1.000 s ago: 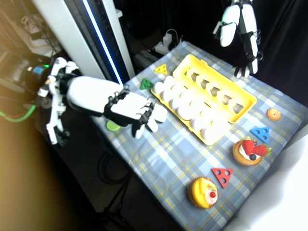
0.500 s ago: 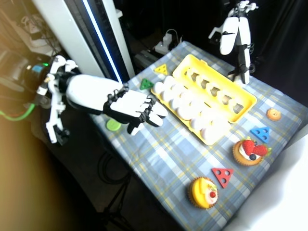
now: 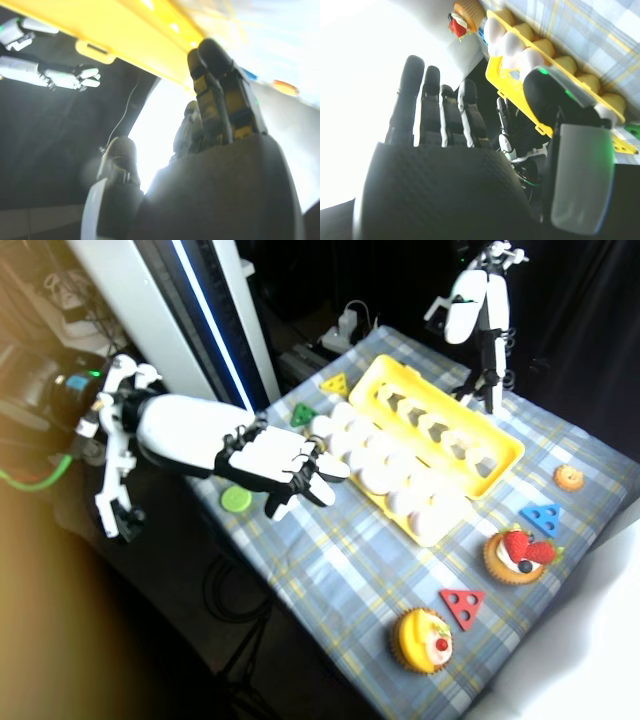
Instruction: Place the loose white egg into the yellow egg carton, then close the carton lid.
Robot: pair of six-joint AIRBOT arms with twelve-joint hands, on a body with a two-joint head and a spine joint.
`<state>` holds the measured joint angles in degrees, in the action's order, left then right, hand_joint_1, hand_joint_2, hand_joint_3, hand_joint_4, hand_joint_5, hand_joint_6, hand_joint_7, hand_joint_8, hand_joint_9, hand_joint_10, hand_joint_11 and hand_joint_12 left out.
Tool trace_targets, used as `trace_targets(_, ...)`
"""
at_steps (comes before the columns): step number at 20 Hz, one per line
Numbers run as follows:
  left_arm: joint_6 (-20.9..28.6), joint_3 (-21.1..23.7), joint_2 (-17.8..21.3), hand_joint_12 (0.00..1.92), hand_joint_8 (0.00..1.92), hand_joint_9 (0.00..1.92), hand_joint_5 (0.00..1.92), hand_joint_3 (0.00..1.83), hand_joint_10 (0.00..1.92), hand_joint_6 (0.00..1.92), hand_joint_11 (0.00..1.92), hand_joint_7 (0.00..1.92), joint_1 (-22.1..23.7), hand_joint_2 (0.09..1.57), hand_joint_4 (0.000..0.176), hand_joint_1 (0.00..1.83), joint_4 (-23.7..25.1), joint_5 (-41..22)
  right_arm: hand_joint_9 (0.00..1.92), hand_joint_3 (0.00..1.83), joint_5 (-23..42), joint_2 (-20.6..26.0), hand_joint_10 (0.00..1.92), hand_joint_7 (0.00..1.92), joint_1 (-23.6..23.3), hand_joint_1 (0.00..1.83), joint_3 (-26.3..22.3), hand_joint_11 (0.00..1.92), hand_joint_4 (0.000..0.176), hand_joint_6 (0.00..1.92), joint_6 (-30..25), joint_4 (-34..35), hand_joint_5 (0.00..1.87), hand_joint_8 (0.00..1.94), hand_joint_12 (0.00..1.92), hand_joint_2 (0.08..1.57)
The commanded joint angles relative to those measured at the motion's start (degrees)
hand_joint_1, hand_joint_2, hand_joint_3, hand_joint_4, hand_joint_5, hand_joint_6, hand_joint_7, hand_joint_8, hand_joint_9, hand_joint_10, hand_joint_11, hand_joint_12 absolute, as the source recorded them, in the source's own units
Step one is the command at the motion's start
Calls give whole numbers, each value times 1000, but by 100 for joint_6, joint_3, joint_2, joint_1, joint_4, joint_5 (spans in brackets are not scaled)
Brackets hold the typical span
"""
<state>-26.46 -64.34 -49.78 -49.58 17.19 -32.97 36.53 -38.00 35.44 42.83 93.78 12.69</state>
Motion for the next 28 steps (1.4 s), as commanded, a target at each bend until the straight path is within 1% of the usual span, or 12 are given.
trace_targets(1, 96, 10, -30, 1198, 0, 580, 0, 0, 63, 0, 354, 0, 30, 1169, 91, 0, -136, -741, 0, 792, 674, 58, 343, 0, -42, 928, -10, 0, 0, 311, 39, -52, 0, 206, 1848, 899)
trace_targets(4, 187, 12, -30, 1127, 0, 625, 0, 0, 62, 0, 449, 0, 8, 1121, 55, 0, -136, -919, 0, 766, 674, 58, 306, 0, -42, 926, -10, 0, 0, 260, 39, -51, 0, 178, 1804, 921)
trace_targets(6, 206, 27, -30, 1084, 0, 628, 0, 0, 49, 0, 452, 0, 7, 1140, 8, 0, -135, -1016, 0, 850, 674, 58, 441, 0, -41, 922, -11, 0, 0, 310, 39, -48, 0, 239, 1886, 882)
trace_targets(8, 206, 48, -30, 1050, 0, 648, 0, 2, 42, 0, 468, 0, 7, 1159, 2, 0, -133, -1131, 0, 843, 674, 58, 348, 0, -41, 927, -11, 0, 0, 299, 39, -46, 0, 240, 1919, 881)
trace_targets(13, 206, 126, -33, 1115, 0, 669, 0, 0, 34, 0, 508, 0, 106, 1176, 0, 0, -44, -1466, 0, 789, 681, 85, 442, 0, -41, 956, -12, 0, 0, 267, 39, -43, 0, 213, 1921, 896)
trace_targets(15, 206, 141, -59, 1147, 0, 658, 0, 0, 23, 0, 473, 0, 265, 1167, 1, 0, 126, -1497, 0, 629, 733, 149, 698, 17, -40, 928, -30, 0, 0, 247, 39, -42, 0, 252, 1914, 970)
trace_targets(16, 206, 139, -86, 1186, 0, 627, 0, 2, 8, 0, 421, 0, 398, 1184, 40, 0, 263, -1465, 0, 474, 794, 207, 644, 3, -20, 901, -51, 0, 0, 140, 39, -42, 0, 189, 1916, 1056)
trace_targets(17, 219, 97, -190, 1265, 0, 561, 0, 1, 2, 0, 355, 0, 643, 1197, 73, 0, 563, -1288, 0, 300, 911, 298, 337, 0, 1, 938, -79, 0, 0, 111, 40, -10, 0, 34, 1921, 1166)
trace_targets(20, 651, -103, -473, 1399, 0, 568, 0, 0, 9, 0, 308, 0, 1019, 1180, 104, 0, 1225, -977, 0, 251, 1086, 411, 276, 11, 59, 806, -107, 0, 0, 89, 40, 79, 0, 8, 1921, 1245)
trace_targets(22, 1021, -265, -749, 1574, 33, 631, 0, 19, 47, 0, 327, 110, 1299, 1268, 53, 0, 1843, -684, 0, 206, 1229, 477, 410, 59, 131, 714, -136, 0, 0, 52, 41, 134, 0, 45, 1921, 1288)
trace_targets(26, 2122, -700, -1385, 1649, 15, 545, 0, 18, 51, 0, 254, 128, 1804, 1422, 57, 1, 3442, -53, 0, 170, 1264, 491, 654, 1, 148, 551, -138, 0, 0, 122, 41, 157, 0, 240, 1921, 1305)
trace_targets(28, 2334, -802, -1558, 1615, 0, 422, 0, 12, 6, 0, 87, 60, 1871, 1442, 18, 58, 3758, 98, 0, 162, 1264, 490, 657, 0, 148, 527, -138, 0, 0, 96, 41, 156, 0, 230, 1921, 1307)
